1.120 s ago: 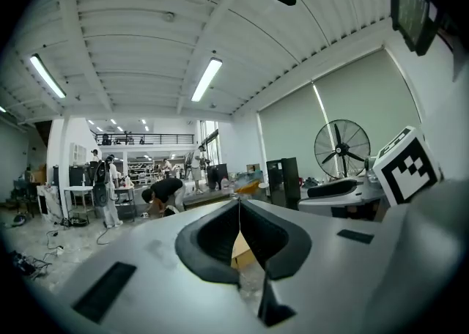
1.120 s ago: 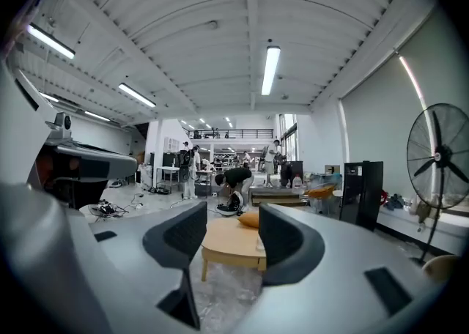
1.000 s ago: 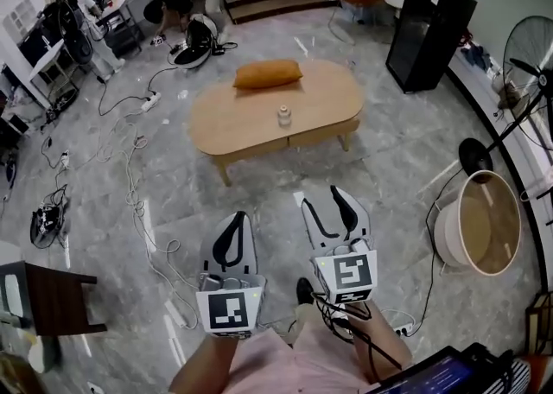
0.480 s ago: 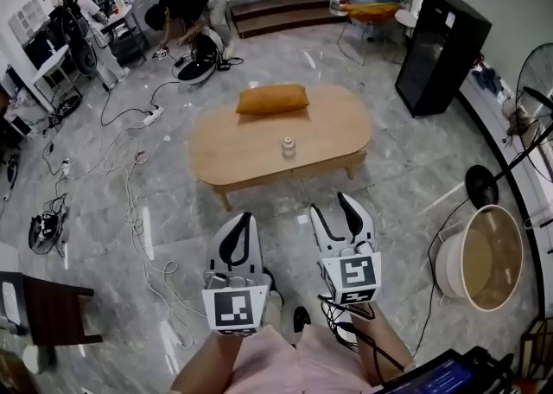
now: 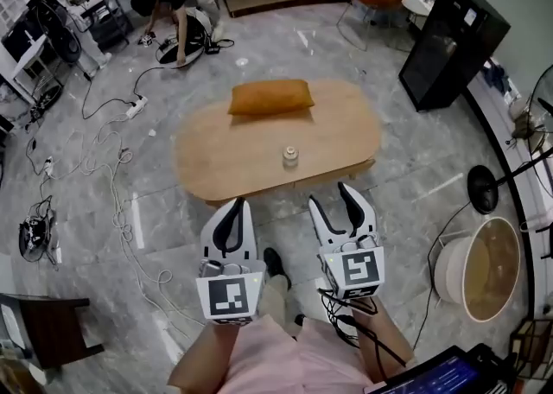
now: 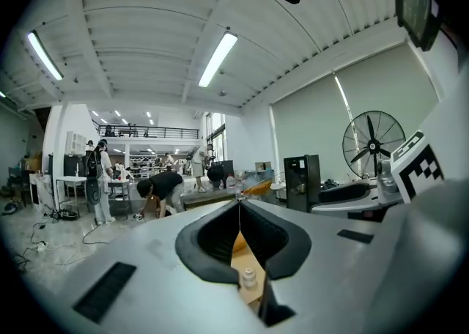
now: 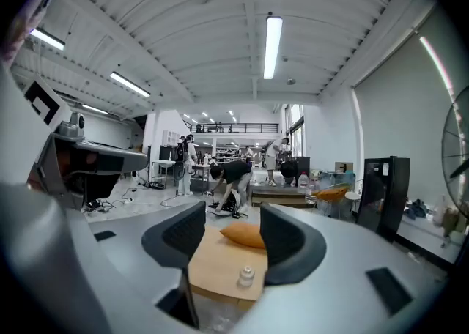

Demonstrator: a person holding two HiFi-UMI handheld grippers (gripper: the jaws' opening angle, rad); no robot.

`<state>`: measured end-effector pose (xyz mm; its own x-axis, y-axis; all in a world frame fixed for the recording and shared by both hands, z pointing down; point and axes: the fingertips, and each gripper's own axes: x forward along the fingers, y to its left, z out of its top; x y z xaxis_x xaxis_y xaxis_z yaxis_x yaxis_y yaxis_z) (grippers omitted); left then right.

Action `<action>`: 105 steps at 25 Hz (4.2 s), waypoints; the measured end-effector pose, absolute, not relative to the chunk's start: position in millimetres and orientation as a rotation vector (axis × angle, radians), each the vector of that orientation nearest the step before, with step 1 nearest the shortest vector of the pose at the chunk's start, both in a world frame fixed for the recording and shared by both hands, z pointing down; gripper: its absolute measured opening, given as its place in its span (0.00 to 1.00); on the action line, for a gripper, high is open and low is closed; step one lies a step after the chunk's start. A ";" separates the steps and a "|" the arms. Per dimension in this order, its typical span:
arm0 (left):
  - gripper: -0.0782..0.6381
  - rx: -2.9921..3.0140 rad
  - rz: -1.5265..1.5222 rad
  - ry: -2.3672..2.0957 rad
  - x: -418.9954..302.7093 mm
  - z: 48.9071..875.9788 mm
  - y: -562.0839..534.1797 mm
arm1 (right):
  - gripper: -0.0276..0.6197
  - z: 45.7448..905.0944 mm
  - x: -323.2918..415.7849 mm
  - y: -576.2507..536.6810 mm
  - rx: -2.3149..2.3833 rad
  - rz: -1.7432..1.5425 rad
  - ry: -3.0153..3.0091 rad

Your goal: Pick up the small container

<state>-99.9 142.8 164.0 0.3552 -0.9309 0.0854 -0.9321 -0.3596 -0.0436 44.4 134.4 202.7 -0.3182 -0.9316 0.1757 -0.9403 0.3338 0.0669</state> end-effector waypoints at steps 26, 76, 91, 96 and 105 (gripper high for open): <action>0.13 2.564 0.226 -1.660 -91.7 211.2 -90.5 | 0.45 264.2 35.3 -86.1 1.589 0.069 -2.384; 0.13 2.192 0.537 -1.552 -79.4 557.3 -146.4 | 0.59 662.6 9.8 -148.5 1.175 0.427 -2.256; 0.13 2.197 0.518 -1.594 -89.8 536.8 -152.2 | 0.57 652.6 -0.6 -151.4 1.100 0.364 -2.284; 0.13 2.216 0.496 -1.616 -89.0 511.1 -151.8 | 0.57 622.2 2.0 -153.0 1.076 0.351 -2.304; 0.13 2.290 0.427 -1.675 -86.8 439.1 -156.8 | 0.57 532.3 -0.5 -158.5 1.113 0.297 -2.370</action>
